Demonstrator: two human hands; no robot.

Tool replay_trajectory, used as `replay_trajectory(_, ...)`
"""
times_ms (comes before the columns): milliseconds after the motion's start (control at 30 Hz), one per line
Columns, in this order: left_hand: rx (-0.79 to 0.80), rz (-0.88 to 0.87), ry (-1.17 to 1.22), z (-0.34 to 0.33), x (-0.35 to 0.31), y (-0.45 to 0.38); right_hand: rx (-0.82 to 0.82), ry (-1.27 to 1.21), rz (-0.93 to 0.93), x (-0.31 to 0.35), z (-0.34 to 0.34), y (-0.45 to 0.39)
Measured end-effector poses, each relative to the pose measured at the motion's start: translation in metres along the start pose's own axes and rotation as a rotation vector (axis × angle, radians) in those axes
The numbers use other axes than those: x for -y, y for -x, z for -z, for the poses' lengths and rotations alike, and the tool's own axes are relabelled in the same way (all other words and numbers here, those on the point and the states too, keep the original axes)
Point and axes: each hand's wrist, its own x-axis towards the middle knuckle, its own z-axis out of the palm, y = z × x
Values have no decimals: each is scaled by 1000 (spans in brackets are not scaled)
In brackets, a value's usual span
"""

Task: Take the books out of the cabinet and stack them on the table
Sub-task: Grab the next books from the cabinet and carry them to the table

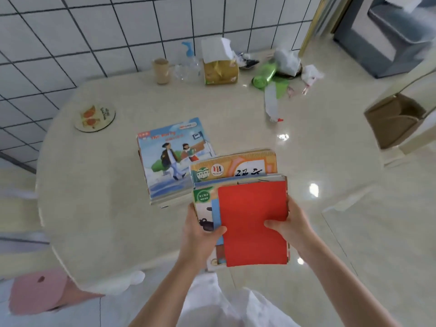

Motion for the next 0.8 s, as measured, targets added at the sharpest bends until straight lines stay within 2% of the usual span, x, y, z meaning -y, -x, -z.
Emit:
replay_trajectory(167, 67, -29, 15, -34, -23, -52, -48, -69, 55, 19, 34, -50)
replay_trajectory(400, 99, -53, 95, -89, -60, -96, -10, -94, 141, 20, 91, -122)
replay_trajectory(500, 29, -76, 77, -112, -65, -112, 39, -71, 156, 13, 117, -156)
replay_trajectory(667, -73, -214, 52, -149, -77, -131, 192, -35, 233, 8, 151, -204)
replay_trajectory(800, -124, -211, 57, -163, -73, -139, 264, 21, 279, 2, 160, -229)
